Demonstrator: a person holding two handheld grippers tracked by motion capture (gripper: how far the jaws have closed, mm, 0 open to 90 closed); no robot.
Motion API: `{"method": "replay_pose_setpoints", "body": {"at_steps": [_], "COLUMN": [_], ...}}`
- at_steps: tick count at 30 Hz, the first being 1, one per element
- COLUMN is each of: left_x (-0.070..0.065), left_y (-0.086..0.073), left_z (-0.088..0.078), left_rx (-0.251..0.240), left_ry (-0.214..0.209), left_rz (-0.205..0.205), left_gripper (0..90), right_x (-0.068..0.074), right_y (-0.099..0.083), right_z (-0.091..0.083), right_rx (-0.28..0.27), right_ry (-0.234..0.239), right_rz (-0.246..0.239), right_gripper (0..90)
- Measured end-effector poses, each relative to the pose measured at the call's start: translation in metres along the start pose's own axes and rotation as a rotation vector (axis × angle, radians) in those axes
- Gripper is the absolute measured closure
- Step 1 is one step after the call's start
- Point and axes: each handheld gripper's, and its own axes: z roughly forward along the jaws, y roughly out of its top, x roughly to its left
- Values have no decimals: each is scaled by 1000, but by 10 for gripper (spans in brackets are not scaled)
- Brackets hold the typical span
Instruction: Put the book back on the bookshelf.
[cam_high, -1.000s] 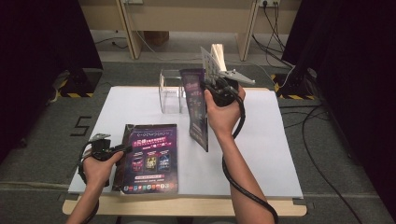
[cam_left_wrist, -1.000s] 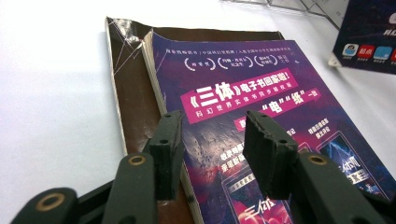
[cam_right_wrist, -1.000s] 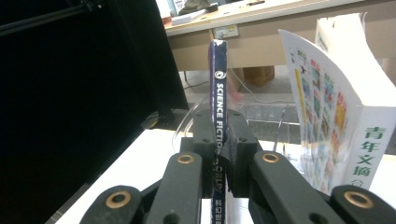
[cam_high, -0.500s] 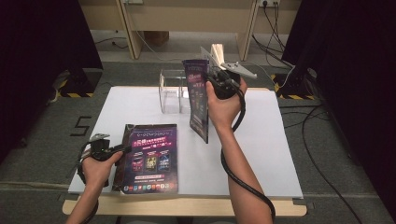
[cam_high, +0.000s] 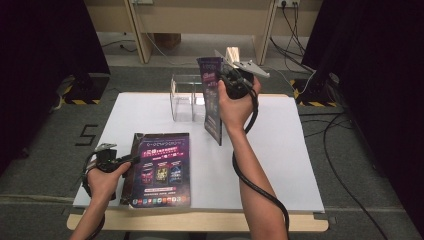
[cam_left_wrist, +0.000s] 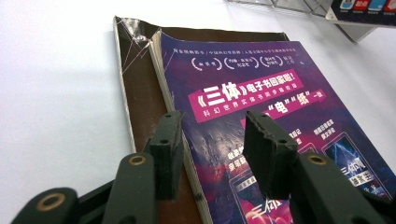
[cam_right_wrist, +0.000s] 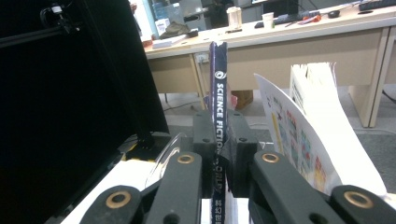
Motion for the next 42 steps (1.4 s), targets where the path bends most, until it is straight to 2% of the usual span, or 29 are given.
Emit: {"method": "replay_pose_setpoints", "body": {"at_steps": [13, 22, 42], "left_x": [2, 3, 5], "left_y": [-1, -2, -3], "left_z": [1, 2, 2], "left_rx": [-3, 2, 4], "left_ry": [1, 3, 1], "left_rz": [-10, -8, -10], "left_gripper": [571, 574, 577], "right_x": [5, 6, 3], "right_y": [6, 1, -3], "right_z": [21, 37, 65], "right_rx": [-25, -15, -34], "right_ry": [-33, -58, -116], "right_rz": [-22, -26, -56], "right_gripper": [848, 848, 848]}}
